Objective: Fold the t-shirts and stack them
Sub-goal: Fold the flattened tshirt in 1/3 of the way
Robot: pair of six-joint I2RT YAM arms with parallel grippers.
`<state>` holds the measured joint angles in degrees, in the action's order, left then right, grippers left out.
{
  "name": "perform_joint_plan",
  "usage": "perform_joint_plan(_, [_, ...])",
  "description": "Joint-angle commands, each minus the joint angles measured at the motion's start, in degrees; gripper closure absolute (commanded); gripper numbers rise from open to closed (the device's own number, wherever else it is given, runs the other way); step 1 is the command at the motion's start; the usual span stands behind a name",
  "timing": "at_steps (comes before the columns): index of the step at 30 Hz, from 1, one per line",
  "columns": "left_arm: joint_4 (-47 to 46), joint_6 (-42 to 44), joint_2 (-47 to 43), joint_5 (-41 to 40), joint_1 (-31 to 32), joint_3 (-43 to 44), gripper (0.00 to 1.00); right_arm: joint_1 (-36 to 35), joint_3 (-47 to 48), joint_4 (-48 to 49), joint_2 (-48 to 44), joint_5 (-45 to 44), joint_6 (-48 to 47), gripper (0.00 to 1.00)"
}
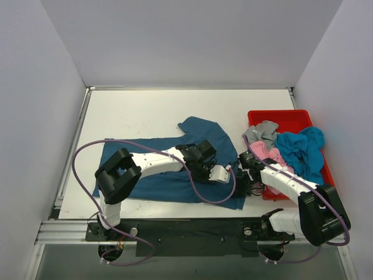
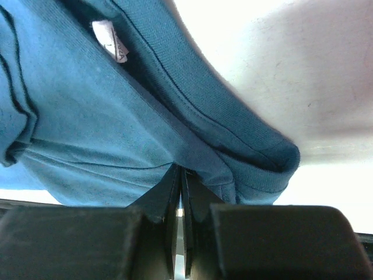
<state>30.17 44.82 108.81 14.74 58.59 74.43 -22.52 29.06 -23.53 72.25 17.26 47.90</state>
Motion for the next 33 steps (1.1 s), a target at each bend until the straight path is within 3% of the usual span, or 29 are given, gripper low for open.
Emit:
perform_joint_plan(1, [1.1,-3.2,-1.1,4.8,-1.8,2.4,0.61,0.3,-3.8,-1.8,2.0,-7.3,0.4,1.00])
perform_joint_plan(4, [0.2,-4.9,-1.1,4.8,-1.8,1.9,0.55,0.3,-3.7,-2.0,1.8,-7.5,0.1,1.00])
perform_joint_plan(9, [-2.2,-9.3,-0.9,4.9,-1.9,3.3,0.54,0.5,-3.7,-2.2,2.0,-7.4,-0.4,1.00])
perform_joint_plan(11, [-2.5,-10.7,-1.0,4.9,-2.0,3.7,0.62,0.4,-3.7,-2.4,2.1,-7.4,-0.4,1.00])
perform_joint_plan(12, [-2.1,-11.2,-1.1,5.0,-2.1,4.0,0.80,0.4,-3.7,-2.4,2.1,-7.4,-0.4,1.00])
perform_joint_plan(14, [-0.9,-12.1,-1.0,5.2,-2.1,4.6,0.94,0.4,-3.7,-2.6,1.9,-7.6,-0.4,1.00])
perform_joint_plan(19, [-1.1,-17.0,-1.9,7.8,-5.5,4.4,0.96,0.4,-4.2,-2.9,2.3,-7.8,-0.6,1.00])
perform_joint_plan(27, [-9.3,-30.1,-0.5,6.9,-12.0,0.5,0.95,0.4,-3.4,-3.7,2.8,-7.9,-0.8,1.00])
perform_joint_plan(33, [-10.6,-35.1,0.0,4.7,-14.0,-1.0,0.82,0.4,-3.2,-4.1,2.6,-7.9,-0.7,1.00])
